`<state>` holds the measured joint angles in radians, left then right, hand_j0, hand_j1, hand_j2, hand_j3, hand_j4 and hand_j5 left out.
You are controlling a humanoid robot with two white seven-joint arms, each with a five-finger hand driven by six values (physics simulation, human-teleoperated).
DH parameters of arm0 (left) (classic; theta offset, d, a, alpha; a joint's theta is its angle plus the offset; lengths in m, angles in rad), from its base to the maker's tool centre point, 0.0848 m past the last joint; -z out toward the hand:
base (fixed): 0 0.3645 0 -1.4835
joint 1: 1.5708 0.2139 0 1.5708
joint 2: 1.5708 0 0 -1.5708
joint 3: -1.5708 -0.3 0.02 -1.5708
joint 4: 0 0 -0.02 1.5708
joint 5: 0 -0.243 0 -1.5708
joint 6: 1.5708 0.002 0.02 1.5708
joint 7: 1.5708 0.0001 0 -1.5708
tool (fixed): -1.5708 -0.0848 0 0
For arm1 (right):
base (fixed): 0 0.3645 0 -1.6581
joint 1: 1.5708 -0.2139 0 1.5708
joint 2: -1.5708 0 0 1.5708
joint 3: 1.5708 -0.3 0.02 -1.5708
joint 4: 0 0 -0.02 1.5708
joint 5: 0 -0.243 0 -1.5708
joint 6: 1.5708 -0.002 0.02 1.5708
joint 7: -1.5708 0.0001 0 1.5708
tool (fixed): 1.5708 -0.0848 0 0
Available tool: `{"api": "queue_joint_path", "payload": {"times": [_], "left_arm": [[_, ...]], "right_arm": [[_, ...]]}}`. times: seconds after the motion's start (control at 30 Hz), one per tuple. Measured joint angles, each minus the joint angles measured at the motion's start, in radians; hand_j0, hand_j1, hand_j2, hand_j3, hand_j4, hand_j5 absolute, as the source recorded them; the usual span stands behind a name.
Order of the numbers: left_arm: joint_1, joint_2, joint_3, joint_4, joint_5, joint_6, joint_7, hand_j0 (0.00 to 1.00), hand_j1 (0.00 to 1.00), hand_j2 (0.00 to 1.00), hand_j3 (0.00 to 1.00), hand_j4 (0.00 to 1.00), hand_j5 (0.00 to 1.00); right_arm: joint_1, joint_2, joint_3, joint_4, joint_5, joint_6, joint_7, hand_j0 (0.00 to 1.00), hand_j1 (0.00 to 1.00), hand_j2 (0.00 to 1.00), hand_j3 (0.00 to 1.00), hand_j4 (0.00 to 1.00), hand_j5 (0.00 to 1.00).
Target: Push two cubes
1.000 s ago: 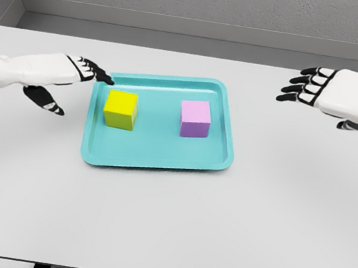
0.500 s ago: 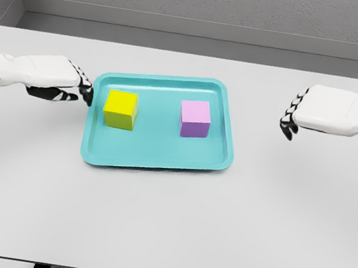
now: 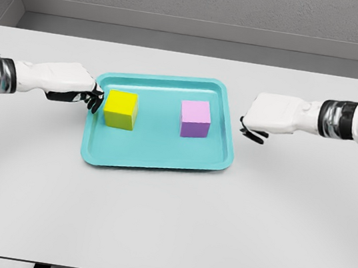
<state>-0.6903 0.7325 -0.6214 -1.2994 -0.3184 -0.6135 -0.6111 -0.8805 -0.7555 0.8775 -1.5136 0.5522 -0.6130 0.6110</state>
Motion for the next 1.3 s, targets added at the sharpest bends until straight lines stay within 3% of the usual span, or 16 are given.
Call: {"api": "queue_joint_path", "payload": {"times": [0.2, 0.4, 0.7, 0.83, 1.3], "left_arm": [[0.002, -0.046, -0.001, 0.001, -0.001, 0.000, 0.000, 0.26, 0.26, 0.26, 0.26, 0.26, 0.26], [-0.006, -0.074, -0.013, 0.002, -0.001, 0.000, 0.000, 0.26, 0.26, 0.26, 0.26, 0.26, 0.26], [-0.025, -0.002, 0.041, 0.006, 0.002, 0.000, 0.000, 0.26, 0.26, 0.26, 0.26, 0.26, 0.26], [-0.031, -0.035, 0.040, 0.058, -0.034, 0.000, 0.000, 0.26, 0.26, 0.26, 0.26, 0.26, 0.26], [-0.028, -0.139, 0.029, 0.128, -0.118, 0.003, 0.001, 0.19, 0.19, 0.19, 0.19, 0.19, 0.19]], "right_arm": [[-0.034, 0.051, 0.053, 0.041, 0.025, 0.000, 0.000, 0.01, 0.01, 0.01, 0.01, 0.01, 0.01], [-0.063, 0.119, 0.092, 0.128, 0.030, 0.000, 0.000, 0.01, 0.01, 0.01, 0.01, 0.01, 0.01], [-0.081, 0.185, 0.120, 0.254, 0.054, 0.000, 0.000, 0.01, 0.01, 0.01, 0.01, 0.01, 0.01], [-0.092, 0.213, 0.134, 0.288, 0.064, 0.000, 0.000, 0.01, 0.01, 0.01, 0.01, 0.01, 0.01], [-0.109, 0.283, 0.179, 0.304, 0.070, 0.000, 0.000, 0.01, 0.01, 0.01, 0.01, 0.01, 0.01]]}}
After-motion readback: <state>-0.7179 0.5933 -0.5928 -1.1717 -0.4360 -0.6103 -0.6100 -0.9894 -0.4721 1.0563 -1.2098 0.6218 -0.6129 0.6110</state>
